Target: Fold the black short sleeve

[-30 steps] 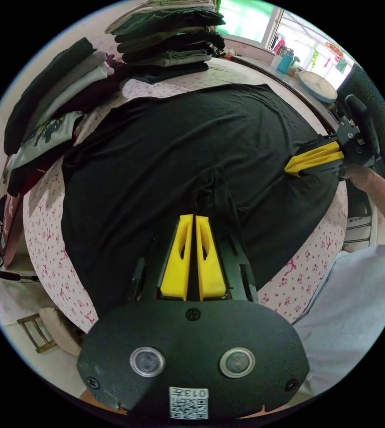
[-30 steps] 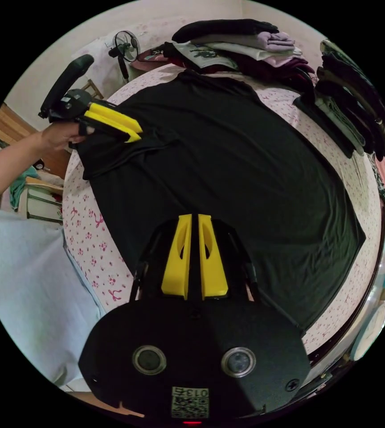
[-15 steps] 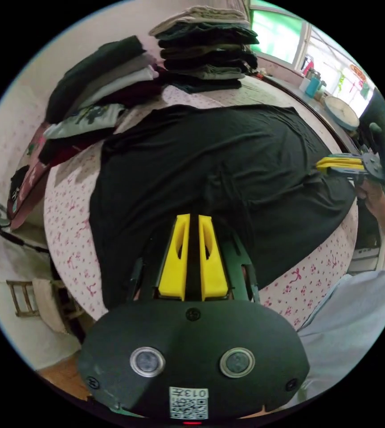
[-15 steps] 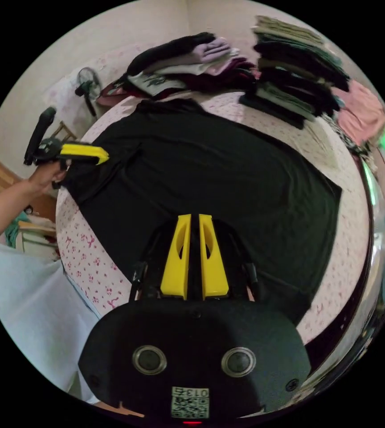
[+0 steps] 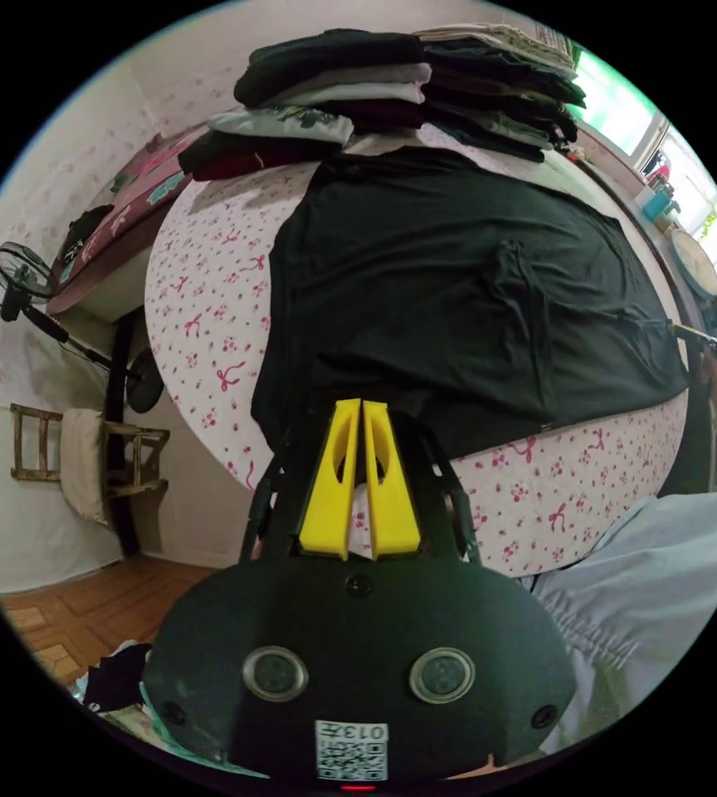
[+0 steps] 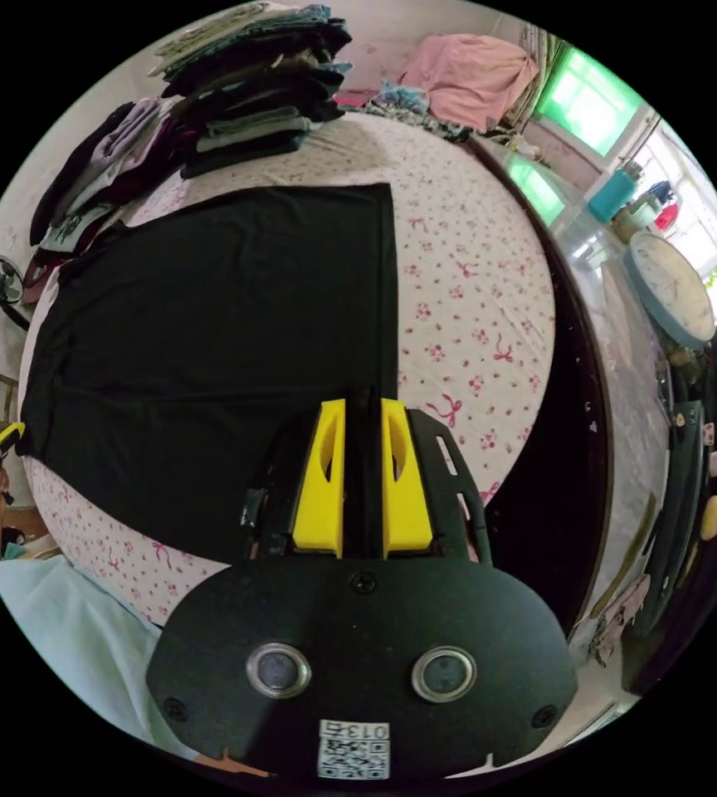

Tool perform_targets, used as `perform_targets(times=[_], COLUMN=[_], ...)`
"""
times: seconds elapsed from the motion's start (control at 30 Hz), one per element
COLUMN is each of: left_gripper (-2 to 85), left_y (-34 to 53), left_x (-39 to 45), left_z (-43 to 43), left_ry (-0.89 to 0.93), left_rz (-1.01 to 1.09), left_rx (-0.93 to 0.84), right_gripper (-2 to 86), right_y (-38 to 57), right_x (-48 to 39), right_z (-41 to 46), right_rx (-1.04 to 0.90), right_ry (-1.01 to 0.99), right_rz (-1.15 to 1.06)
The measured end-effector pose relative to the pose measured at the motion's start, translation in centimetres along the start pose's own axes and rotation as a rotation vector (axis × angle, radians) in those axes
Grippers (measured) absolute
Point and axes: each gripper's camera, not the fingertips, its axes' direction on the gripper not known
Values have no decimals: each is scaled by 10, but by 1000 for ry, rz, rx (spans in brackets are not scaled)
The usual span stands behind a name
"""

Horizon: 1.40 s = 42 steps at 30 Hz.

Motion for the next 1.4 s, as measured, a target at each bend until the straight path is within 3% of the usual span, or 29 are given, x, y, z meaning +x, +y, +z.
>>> perform_targets(times=[0.27,0.43,0.57,0.67,1.0,1.27,1.4], left_gripper=[-2,-2,-3,-3,-3,-3,-3], left_y=[2,1,6,2,5,-5,-19], left_x=[6,6,13,23,18,39,24], left_z=[3,-6,-20,-8,-16,-3,-5], left_ry=[-27,-57,-44,-91,-121,-179,-102], left_rz=[6,-33,-23,20,18,168,177], left_rx=[15,15,71,17,21,-15,-21], right_gripper=[39,46,22,9,0,-2,-2], right_y=[20,35,55,67,68,66,56], right_x=[60,72,49,33,50,32,50], right_z=[-9,-36,-49,-40,-47,-38,-38], right_rx=[51,92,45,-11,-24,-71,-91], right_ry=[-142,-73,-14,27,29,18,-6], right_rz=[199,185,20,-61,-113,-244,-251])
